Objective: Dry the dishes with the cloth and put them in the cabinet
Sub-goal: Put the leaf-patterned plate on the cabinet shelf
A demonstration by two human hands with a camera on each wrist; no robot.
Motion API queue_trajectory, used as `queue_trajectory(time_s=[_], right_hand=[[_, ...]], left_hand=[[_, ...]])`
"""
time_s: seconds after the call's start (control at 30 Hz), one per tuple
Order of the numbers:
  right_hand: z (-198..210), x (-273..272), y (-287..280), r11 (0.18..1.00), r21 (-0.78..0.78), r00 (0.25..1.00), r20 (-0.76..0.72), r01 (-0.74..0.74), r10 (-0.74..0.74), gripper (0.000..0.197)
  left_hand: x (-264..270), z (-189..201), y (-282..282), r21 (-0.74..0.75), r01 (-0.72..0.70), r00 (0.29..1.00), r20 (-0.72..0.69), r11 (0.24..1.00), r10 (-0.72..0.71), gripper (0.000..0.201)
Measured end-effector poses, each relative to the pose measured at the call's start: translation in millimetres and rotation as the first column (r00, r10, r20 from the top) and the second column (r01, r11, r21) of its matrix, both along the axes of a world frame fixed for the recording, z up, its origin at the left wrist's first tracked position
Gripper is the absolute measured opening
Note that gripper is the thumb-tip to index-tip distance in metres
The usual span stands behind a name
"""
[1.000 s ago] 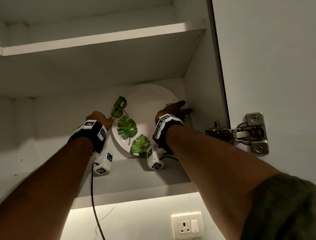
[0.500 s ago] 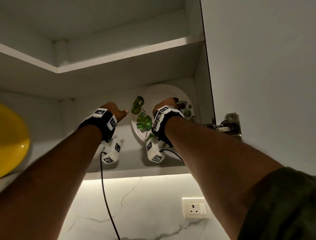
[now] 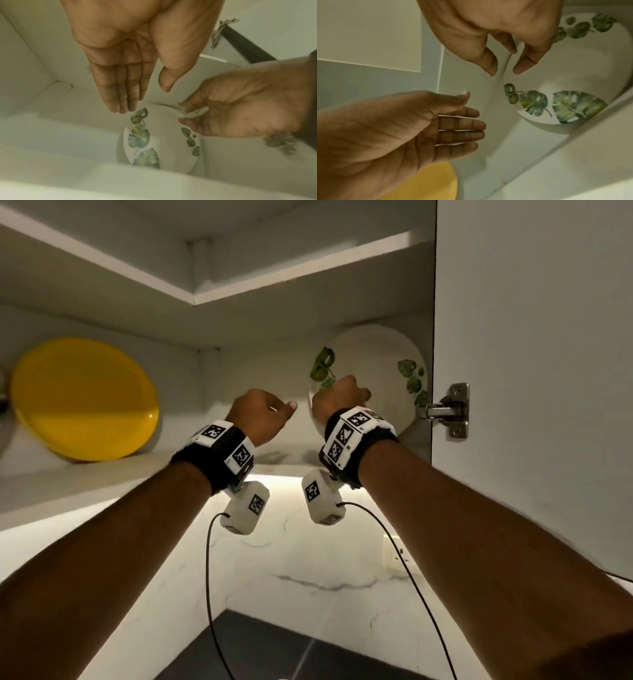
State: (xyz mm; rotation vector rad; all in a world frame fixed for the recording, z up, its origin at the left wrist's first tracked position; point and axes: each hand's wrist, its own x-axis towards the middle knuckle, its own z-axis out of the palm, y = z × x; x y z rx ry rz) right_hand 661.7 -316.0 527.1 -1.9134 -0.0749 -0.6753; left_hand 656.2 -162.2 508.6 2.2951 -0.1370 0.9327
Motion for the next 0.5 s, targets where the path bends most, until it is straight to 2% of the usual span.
queue_trajectory(time_s=[0.07,0.13,0.27,0.37,0.5], right_hand=[[-14,-16,3,0.999,0.019,0.991,0.130,-0.047,0.044,0.053],[-37,-35,2,0.992,-0.019,0.971,0.204,-0.123,0.125,0.059],[-110,-73,-9,0.941,-0.026,0.921,0.196,-0.339,0.337,0.062],[-174,-100,-22,0.931,-0.078,0.914,0.180,-0.356,0.364,0.056],[-258,-126,-31,0.919,-0.084,0.916,0.079,-0.386,0.392,0.050]], left_hand=[[-28,-21,-10,0.051,-0.018,0.998,0.058,0.999,0.015,0.036],[-56,-42,-18,0.055,-0.004,0.996,0.085,0.998,-0.001,0.032],[-108,-95,-21,-0.068,0.050,0.996,0.083,0.996,-0.044,0.022],[-143,-142,-18,-0.073,0.004,0.997,0.079,0.997,0.001,0.022],[-176,-212,-20,-0.016,-0.029,0.998,-0.056,0.999,0.028,0.028]])
